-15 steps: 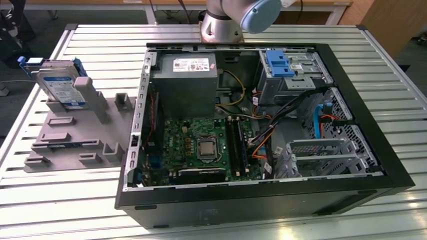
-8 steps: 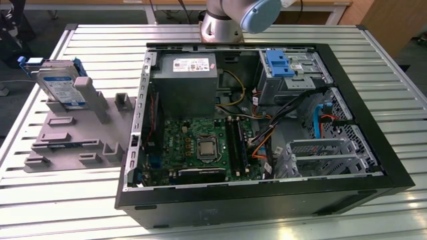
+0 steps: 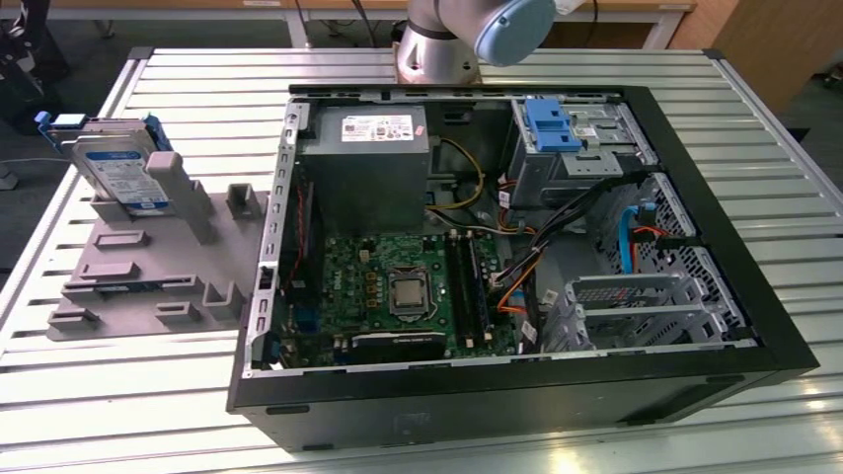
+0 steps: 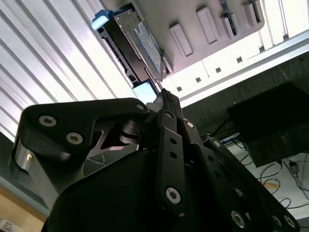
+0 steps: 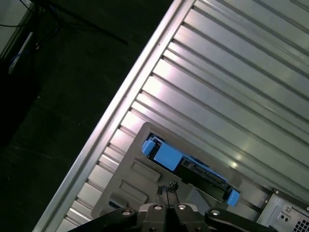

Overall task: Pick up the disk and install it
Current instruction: 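Pick up the disk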

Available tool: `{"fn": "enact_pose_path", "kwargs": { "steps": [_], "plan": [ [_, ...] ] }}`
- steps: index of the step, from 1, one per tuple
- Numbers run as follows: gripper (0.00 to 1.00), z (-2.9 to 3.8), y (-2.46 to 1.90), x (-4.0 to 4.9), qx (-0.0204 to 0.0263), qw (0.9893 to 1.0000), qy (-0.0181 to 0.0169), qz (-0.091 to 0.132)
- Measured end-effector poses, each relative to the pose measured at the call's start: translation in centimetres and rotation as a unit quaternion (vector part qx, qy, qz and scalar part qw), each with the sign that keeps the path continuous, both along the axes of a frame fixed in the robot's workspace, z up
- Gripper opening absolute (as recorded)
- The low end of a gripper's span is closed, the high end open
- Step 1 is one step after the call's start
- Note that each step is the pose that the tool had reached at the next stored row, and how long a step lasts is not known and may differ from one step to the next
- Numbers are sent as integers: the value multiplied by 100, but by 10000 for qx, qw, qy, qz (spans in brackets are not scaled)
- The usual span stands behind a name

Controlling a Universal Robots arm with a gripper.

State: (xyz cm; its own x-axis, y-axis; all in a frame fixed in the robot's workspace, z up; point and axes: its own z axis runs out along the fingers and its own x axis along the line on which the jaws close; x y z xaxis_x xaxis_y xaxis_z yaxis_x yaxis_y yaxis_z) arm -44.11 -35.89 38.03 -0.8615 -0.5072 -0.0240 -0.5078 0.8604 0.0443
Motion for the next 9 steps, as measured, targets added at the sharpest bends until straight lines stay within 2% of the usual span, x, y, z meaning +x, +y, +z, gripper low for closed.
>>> {"fn": "enact_pose_path", "kwargs": {
  "steps": [4,6,9],
  "plan": [
    [11,0,0,0,0,9995,0,308],
    [11,-1,0,0,0,9988,0,488],
    [11,-2,0,0,0,9971,0,756]
  ]
}}
